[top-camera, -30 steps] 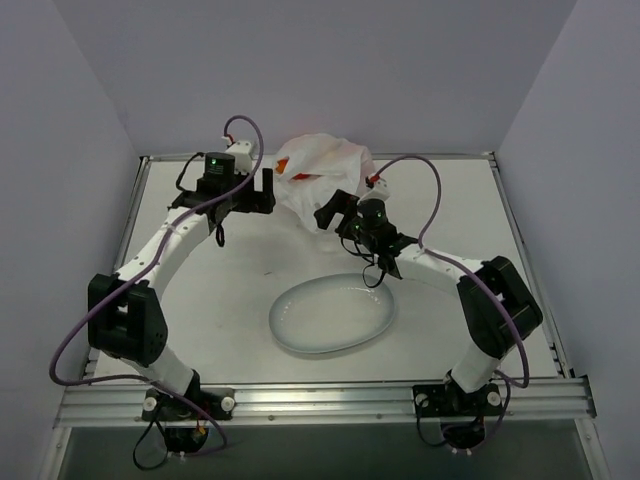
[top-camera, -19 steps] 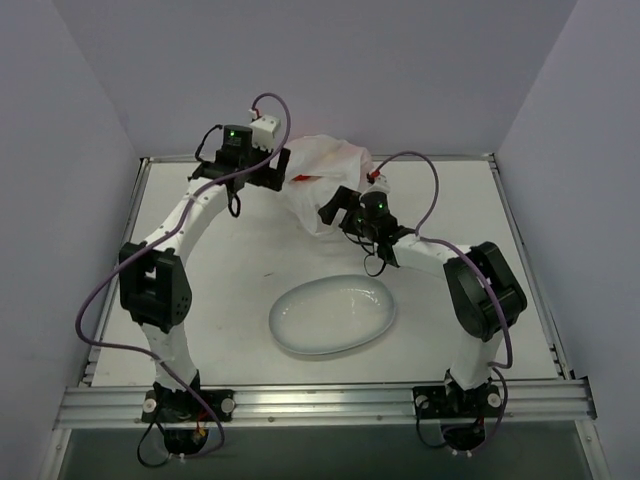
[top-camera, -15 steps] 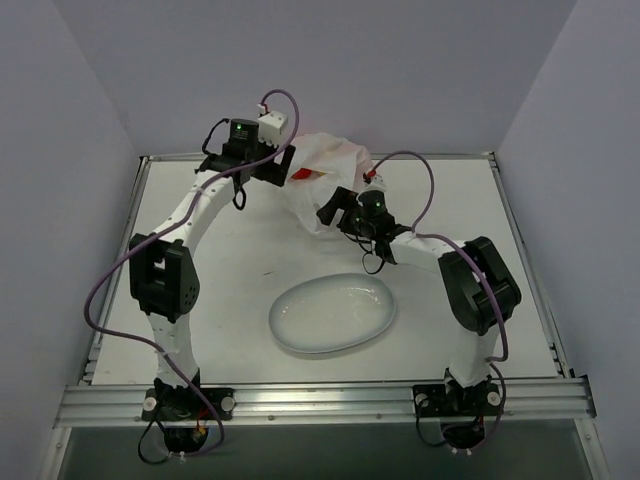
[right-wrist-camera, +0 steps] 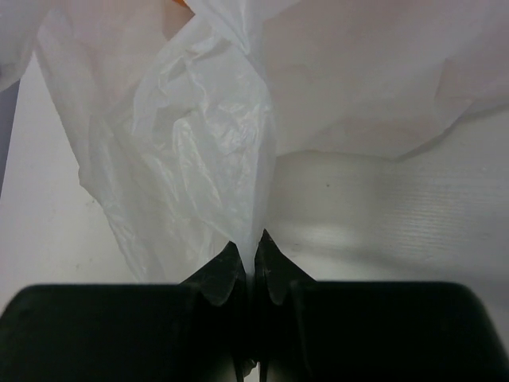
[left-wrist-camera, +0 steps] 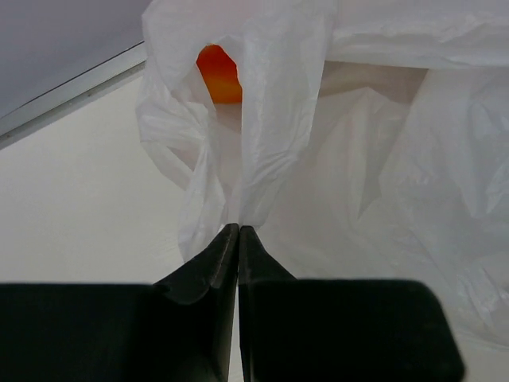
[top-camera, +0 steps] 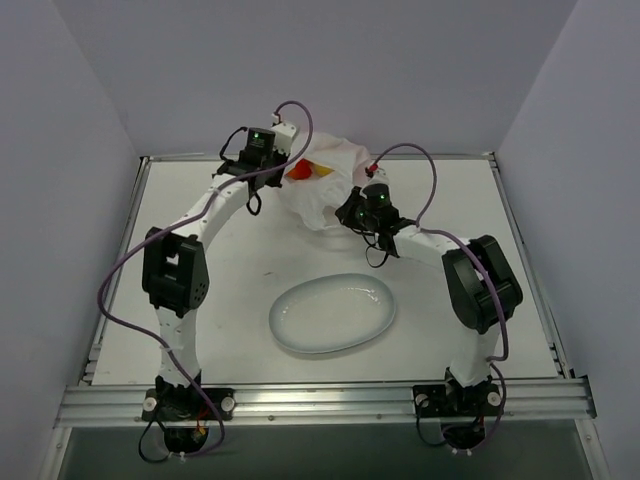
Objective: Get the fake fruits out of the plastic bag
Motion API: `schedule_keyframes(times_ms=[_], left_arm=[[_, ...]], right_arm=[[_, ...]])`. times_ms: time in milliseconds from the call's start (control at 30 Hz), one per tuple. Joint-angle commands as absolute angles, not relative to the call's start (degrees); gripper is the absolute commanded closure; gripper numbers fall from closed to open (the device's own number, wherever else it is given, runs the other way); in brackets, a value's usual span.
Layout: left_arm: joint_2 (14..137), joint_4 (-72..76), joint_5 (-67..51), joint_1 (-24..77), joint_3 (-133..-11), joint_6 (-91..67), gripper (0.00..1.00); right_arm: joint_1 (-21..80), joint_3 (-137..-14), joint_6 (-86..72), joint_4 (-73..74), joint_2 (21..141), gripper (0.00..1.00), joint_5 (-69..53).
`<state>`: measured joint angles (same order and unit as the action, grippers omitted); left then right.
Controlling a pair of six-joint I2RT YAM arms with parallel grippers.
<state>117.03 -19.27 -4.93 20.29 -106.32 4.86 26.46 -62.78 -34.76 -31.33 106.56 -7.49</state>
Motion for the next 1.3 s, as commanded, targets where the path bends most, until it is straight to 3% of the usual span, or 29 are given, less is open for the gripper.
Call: schedule_keyframes(times_ms=[0, 467, 567, 633, 667, 800, 900, 1000, 1133, 1267], left_arm=[[107.3, -12.1, -0.6, 21.6, -104.7, -2.2, 0.98], [82.3, -7.1, 6.3, 31.5, -78.5, -23.5, 0.98], [79.0, -5.3, 8.0, 33.3, -73.8, -21.7, 0.98], [79.2, -5.8, 9.0, 33.8, -73.6, -20.0, 0.85], [79.3, -5.5, 8.9, 34.1, -73.5, -18.4, 0.59], [81.3, -4.2, 2.8, 34.5, -73.5, -12.2, 0.12], [83.6, -3.9, -4.2, 34.6, -74.5, -7.2, 0.03], [86.5, -5.4, -7.2, 34.8, -76.5, -4.3, 0.06], [96.0, -14.4, -12.3, 35.1, -90.3, -0.5, 0.06], [106.3, -24.4, -5.2, 36.9, -102.3, 6.0, 0.05]], right_arm=[[24.5, -62.8, -31.3, -28.6, 99.7, 1.0, -3.5], [17.1, -61.0, -24.6, -14.1, 82.8, 1.0, -0.2], [16.8, -58.6, -24.1, -13.2, 81.1, 1.0, -0.2], [16.7, -57.7, -23.9, -12.3, 79.9, 1.0, -0.2], [16.4, -57.2, -23.7, -11.9, 79.6, 1.0, 1.6], [15.6, -57.3, -23.0, -11.3, 78.9, 1.0, 1.2], [15.0, -57.6, -22.7, -11.3, 79.6, 1.0, 0.8], [14.6, -57.7, -22.6, -11.3, 80.8, 1.0, -1.0], [14.6, -57.2, -22.7, -12.6, 81.6, 1.0, -2.1], [14.5, -56.8, -22.8, -13.8, 81.8, 1.0, -3.4]])
